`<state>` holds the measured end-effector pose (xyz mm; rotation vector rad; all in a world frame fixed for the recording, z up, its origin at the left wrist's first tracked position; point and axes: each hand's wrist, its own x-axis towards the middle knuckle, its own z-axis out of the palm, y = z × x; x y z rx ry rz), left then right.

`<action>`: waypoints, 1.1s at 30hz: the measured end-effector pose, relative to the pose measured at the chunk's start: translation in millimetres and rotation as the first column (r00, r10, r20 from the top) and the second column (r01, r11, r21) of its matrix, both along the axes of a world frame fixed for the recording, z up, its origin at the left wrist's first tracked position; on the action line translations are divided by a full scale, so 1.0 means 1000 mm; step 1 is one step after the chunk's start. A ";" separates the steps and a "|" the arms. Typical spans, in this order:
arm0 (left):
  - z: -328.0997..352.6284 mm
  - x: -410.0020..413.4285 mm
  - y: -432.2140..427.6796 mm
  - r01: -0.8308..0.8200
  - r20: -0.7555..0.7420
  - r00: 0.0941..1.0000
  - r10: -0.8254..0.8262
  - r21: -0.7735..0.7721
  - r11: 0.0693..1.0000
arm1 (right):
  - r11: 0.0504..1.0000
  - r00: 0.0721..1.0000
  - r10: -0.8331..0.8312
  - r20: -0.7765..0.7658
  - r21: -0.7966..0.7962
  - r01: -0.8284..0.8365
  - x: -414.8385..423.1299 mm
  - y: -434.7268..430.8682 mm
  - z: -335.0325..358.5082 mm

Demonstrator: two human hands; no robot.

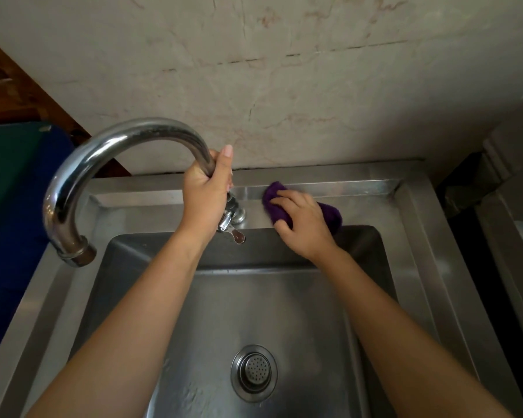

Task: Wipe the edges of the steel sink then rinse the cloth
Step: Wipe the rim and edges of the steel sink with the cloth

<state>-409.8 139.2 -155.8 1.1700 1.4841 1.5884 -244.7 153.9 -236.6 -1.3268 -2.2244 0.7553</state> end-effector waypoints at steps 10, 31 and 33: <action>0.008 -0.001 -0.002 0.030 0.020 0.999 -0.029 -0.043 0.999 | 0.902 0.957 0.291 0.007 -0.334 -0.272 -0.046 0.048 0.029; -0.080 -0.155 -0.122 -0.281 -0.798 0.524 -0.298 -0.492 0.824 | 0.940 0.920 -0.342 -0.191 -0.051 0.339 -0.062 -0.097 -0.022; -0.091 -0.162 -0.130 -0.277 -0.849 0.393 -0.352 -0.475 0.835 | 0.946 0.924 -0.323 -0.207 -0.083 0.312 -0.085 -0.127 -0.022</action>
